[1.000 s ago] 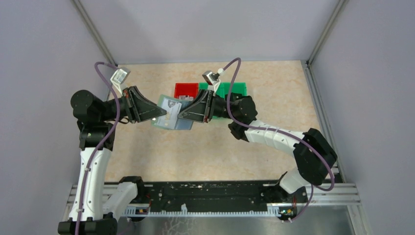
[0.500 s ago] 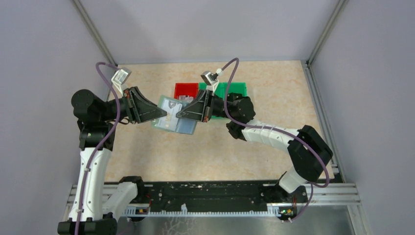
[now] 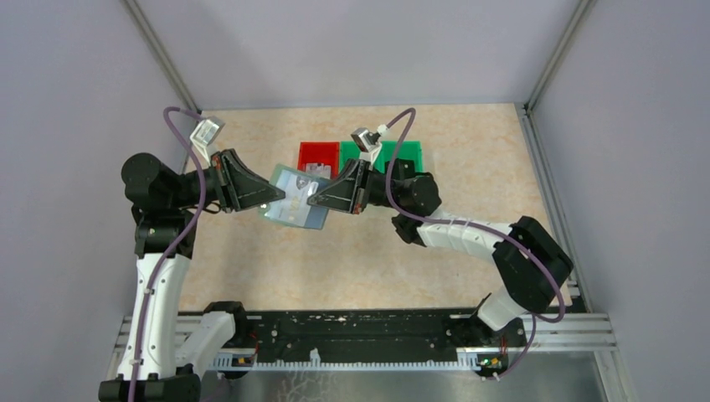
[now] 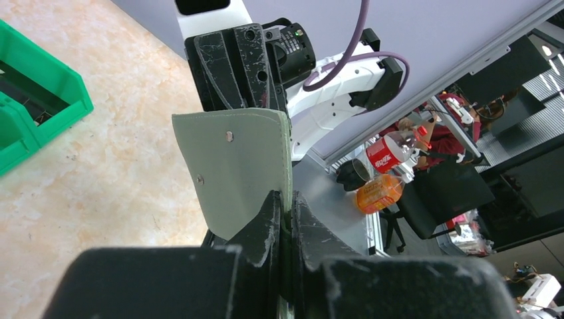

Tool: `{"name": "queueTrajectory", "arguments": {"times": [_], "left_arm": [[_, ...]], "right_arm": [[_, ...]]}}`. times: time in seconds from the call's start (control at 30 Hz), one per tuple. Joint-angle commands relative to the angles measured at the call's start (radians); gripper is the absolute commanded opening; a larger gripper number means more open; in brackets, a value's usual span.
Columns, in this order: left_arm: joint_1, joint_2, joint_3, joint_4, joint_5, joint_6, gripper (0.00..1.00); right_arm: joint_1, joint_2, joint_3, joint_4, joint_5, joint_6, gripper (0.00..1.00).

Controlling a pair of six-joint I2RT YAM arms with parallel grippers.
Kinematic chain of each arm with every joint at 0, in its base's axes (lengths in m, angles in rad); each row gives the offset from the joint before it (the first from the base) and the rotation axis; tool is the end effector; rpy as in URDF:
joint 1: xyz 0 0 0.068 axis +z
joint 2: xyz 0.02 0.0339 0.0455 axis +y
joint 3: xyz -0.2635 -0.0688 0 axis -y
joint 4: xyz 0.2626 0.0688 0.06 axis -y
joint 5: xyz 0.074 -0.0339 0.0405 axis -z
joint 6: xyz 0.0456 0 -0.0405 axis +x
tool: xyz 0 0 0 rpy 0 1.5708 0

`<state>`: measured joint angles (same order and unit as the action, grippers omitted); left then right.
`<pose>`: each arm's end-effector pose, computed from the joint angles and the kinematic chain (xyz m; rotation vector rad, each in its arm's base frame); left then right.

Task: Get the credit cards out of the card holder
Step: Remove the credit card from the card holder.

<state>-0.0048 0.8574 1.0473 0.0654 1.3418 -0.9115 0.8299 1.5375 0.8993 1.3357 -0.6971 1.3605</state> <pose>0.1755 -0.0453 0.4425 0.5917 1.6434 -1.5647 0.2088 0.2717 0.3386 -0.5263 1.2578 2.2283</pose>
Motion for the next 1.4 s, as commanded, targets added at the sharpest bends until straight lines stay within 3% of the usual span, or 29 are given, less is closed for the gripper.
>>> {"name": "queueTrajectory", "arguments": {"times": [0.0,0.47,0.7,0.77,0.87,0.97,1.0,1.13,1.37], "left_arm": [[-0.002,-0.003,0.052,-0.057,-0.047,0.088,0.0],[-0.001,-0.009,0.146,-0.23,-0.124,0.275,0.0],[-0.002,-0.008,0.198,-0.314,-0.14,0.402,0.0],[-0.001,-0.004,0.199,-0.317,-0.136,0.412,0.0],[-0.001,-0.004,0.195,-0.31,-0.127,0.416,0.0],[-0.002,-0.004,0.195,-0.304,-0.116,0.424,0.0],[-0.002,-0.004,0.195,-0.304,-0.112,0.428,0.0],[-0.002,-0.002,0.199,-0.304,-0.102,0.437,0.0],[-0.001,-0.001,0.206,-0.302,-0.093,0.434,0.0]], "right_arm": [[-0.004,-0.076,-0.003,-0.015,0.009,-0.067,0.0],[-0.068,-0.21,-0.084,-0.173,-0.032,-0.127,0.0],[-0.191,-0.309,-0.131,-0.307,-0.1,-0.142,0.0],[-0.272,-0.349,-0.119,-0.454,-0.128,-0.199,0.0],[-0.369,-0.403,-0.044,-0.903,-0.126,-0.449,0.0],[-0.42,-0.399,0.101,-1.446,0.052,-0.801,0.0],[-0.437,-0.376,0.14,-1.56,0.111,-0.869,0.0],[-0.502,-0.3,0.208,-1.721,0.243,-0.972,0.0],[-0.529,-0.094,0.311,-1.793,0.464,-1.084,0.0]]}}
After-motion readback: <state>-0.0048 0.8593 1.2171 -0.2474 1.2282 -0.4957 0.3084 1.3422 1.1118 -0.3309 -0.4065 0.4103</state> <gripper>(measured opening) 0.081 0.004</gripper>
